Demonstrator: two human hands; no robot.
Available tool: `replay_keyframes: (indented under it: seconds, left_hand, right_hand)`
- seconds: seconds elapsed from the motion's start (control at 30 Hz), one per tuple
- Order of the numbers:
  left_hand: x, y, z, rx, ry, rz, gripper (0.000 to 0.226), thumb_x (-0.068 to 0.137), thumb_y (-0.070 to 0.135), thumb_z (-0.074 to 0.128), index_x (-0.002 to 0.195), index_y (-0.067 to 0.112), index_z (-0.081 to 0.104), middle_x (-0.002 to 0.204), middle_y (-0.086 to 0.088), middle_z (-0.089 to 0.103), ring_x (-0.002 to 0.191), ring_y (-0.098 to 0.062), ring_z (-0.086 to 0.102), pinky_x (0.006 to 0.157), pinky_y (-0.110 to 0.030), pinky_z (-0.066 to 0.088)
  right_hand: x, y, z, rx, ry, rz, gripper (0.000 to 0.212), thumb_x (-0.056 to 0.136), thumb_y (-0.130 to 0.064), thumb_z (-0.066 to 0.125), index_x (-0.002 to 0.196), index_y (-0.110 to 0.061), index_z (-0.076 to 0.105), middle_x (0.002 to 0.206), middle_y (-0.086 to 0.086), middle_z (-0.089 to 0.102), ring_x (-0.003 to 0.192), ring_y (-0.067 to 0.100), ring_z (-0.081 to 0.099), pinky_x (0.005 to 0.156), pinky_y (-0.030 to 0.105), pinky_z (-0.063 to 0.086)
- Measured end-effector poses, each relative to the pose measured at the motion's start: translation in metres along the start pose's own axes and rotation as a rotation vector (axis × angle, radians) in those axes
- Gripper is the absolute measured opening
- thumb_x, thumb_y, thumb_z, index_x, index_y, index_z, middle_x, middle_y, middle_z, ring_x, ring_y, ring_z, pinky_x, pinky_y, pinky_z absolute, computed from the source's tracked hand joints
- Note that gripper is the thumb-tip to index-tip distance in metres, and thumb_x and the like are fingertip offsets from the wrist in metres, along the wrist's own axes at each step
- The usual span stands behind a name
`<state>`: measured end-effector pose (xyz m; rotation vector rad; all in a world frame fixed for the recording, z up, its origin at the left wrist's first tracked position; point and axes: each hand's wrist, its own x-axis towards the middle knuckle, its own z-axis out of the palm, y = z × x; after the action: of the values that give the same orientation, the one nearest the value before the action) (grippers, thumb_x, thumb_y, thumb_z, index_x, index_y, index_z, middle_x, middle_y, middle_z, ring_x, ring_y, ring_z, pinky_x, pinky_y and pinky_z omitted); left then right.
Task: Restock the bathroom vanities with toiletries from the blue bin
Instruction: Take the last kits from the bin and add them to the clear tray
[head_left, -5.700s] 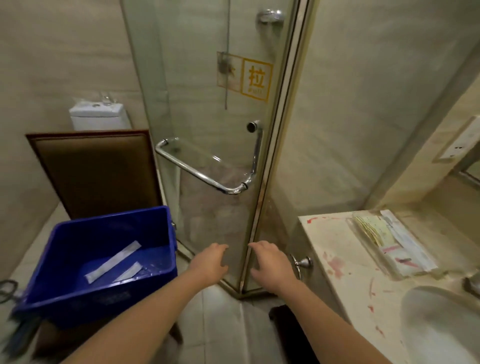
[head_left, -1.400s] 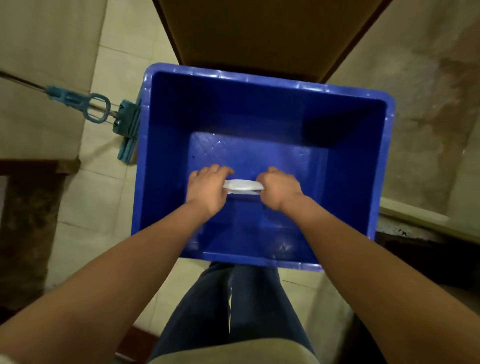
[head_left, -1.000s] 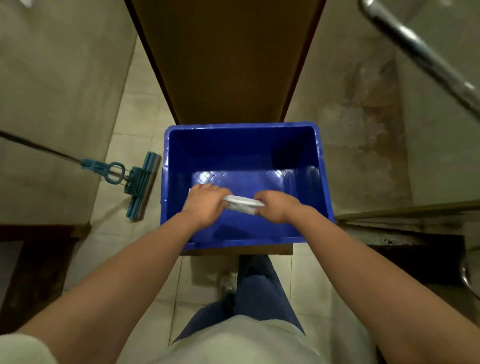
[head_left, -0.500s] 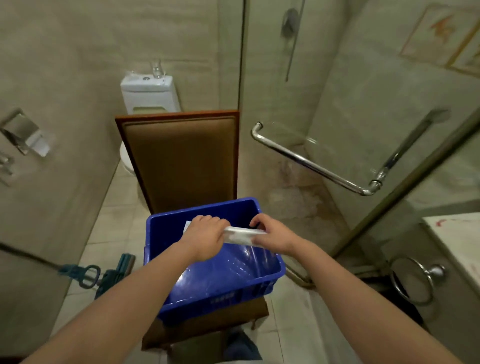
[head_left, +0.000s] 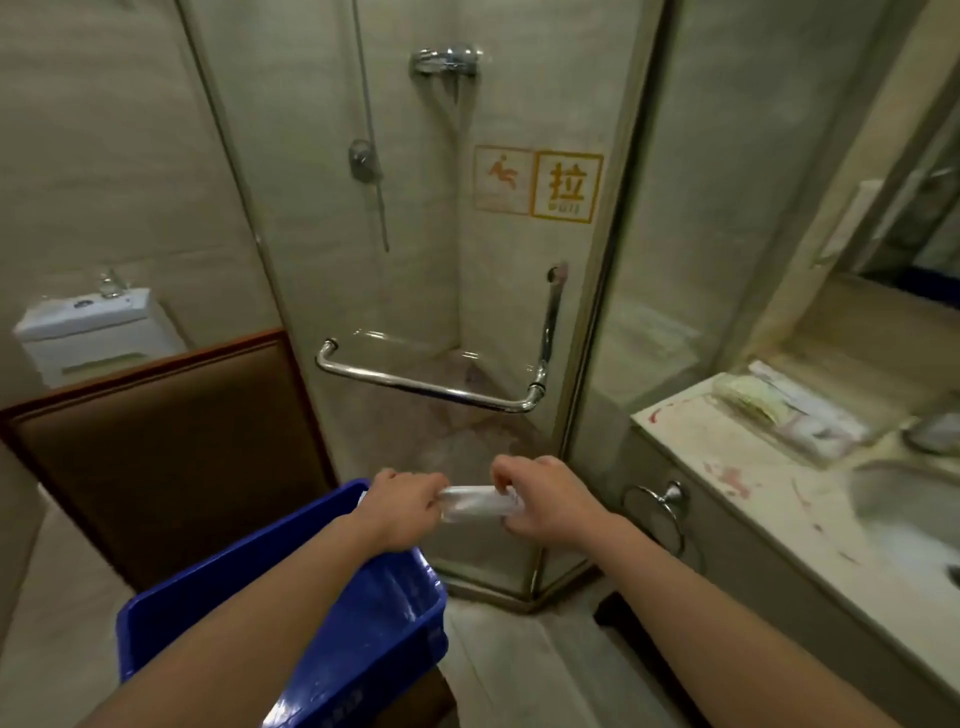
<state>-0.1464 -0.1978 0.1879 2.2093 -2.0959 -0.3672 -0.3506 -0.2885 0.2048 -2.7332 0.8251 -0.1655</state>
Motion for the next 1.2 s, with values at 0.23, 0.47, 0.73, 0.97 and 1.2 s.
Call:
replay_keyframes:
  seconds: [0.23, 0.47, 0.73, 0.97, 1.2]
  left_hand:
    - [0.083, 0.116, 0.0, 0.043, -0.069, 0.141, 0.022, 0.094, 0.024, 0.041, 0.112, 0.021, 0.052, 0.116, -0.005, 0.065, 0.11, -0.026, 0.057, 0.093, -0.036, 0.033]
    - [0.154, 0.236, 0.001, -0.018, -0.118, 0.193, 0.029, 0.091, 0.024, 0.044, 0.119, 0.024, 0.048, 0.119, -0.008, 0.065, 0.108, -0.031, 0.058, 0.086, -0.034, 0.037]
    - [0.219, 0.342, 0.019, -0.183, -0.252, 0.154, 0.023, 0.086, 0.03, 0.047, 0.107, 0.029, 0.038, 0.106, -0.007, 0.062, 0.096, -0.028, 0.056, 0.077, -0.033, 0.042]
    - [0.249, 0.401, 0.027, -0.155, -0.323, 0.278, 0.047, 0.057, 0.052, 0.059, 0.092, 0.033, 0.033, 0.085, -0.001, 0.059, 0.075, -0.02, 0.052, 0.06, -0.034, 0.04]
    - [0.294, 0.433, 0.034, 0.022, -0.209, 0.483, 0.033, 0.071, 0.028, 0.065, 0.088, 0.029, 0.037, 0.07, 0.009, 0.047, 0.07, -0.019, 0.045, 0.053, -0.03, 0.026]
  right_hand:
    - [-0.067, 0.103, -0.047, -0.115, 0.002, 0.099, 0.023, 0.072, -0.022, 0.062, 0.08, -0.029, 0.041, 0.09, -0.005, 0.056, 0.081, 0.025, 0.056, 0.078, 0.03, 0.033]
    - [-0.134, 0.208, -0.095, -0.206, 0.06, 0.199, 0.029, 0.072, -0.029, 0.064, 0.084, -0.031, 0.037, 0.088, -0.011, 0.054, 0.07, 0.017, 0.041, 0.08, 0.032, 0.037]
    - [-0.2, 0.299, -0.131, -0.322, 0.053, 0.262, 0.024, 0.069, -0.019, 0.056, 0.085, -0.025, 0.039, 0.087, -0.006, 0.058, 0.072, 0.021, 0.049, 0.08, 0.032, 0.033]
    - [-0.248, 0.351, -0.137, -0.29, 0.077, 0.341, 0.021, 0.07, -0.029, 0.057, 0.083, -0.025, 0.041, 0.086, -0.007, 0.06, 0.079, 0.021, 0.054, 0.073, 0.031, 0.027]
    - [-0.264, 0.388, -0.129, -0.21, 0.125, 0.472, 0.017, 0.072, -0.028, 0.054, 0.084, -0.027, 0.041, 0.084, -0.008, 0.057, 0.076, 0.021, 0.054, 0.075, 0.03, 0.03]
